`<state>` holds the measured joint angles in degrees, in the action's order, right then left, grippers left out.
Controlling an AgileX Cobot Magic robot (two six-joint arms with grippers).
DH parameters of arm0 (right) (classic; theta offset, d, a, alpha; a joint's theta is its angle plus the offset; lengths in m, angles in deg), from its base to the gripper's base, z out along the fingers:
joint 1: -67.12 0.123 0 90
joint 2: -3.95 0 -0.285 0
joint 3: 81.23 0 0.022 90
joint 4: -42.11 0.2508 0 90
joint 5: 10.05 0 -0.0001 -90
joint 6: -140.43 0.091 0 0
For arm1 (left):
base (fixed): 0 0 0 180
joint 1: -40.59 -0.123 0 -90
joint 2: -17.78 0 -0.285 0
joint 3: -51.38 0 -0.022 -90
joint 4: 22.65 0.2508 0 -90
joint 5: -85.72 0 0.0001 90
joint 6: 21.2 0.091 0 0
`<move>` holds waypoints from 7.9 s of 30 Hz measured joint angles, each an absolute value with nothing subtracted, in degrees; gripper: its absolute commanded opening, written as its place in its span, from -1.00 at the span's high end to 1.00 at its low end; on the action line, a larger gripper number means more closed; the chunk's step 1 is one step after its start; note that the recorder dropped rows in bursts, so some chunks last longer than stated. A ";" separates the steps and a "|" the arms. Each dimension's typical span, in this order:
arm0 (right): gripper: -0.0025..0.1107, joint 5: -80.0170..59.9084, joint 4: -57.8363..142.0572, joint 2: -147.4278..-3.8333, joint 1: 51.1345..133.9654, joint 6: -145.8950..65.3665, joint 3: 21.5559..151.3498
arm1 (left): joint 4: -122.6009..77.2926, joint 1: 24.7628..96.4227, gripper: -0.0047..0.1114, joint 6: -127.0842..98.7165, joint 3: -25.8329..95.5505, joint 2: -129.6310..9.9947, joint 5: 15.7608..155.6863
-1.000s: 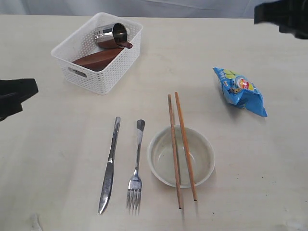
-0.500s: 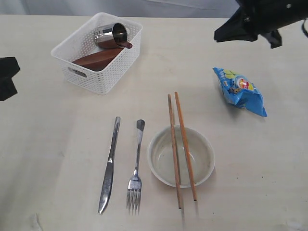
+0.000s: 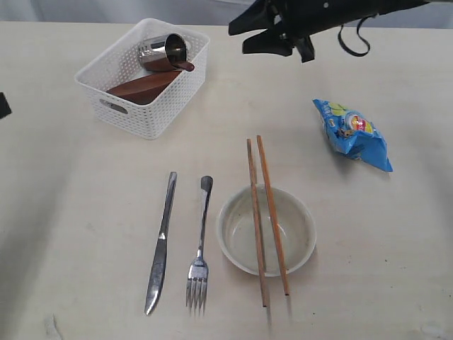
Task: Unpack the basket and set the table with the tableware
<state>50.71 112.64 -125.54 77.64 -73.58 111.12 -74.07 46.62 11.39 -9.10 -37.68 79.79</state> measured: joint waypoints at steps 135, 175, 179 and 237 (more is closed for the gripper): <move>0.96 59.93 50.25 -86.51 85.51 -79.84 93.74 | -62.32 48.37 0.92 78.90 54.04 -79.81 141.50; 0.96 59.93 49.81 -86.51 91.90 -84.09 93.74 | -58.47 74.79 0.15 74.17 54.42 -93.46 124.71; 0.96 59.93 49.81 -86.51 91.90 -84.09 93.74 | -59.24 75.02 0.15 74.71 54.42 -95.81 121.59; 0.21 44.93 44.32 -45.58 72.37 -33.48 67.44 | -109.44 81.69 0.92 28.76 58.84 -100.43 125.21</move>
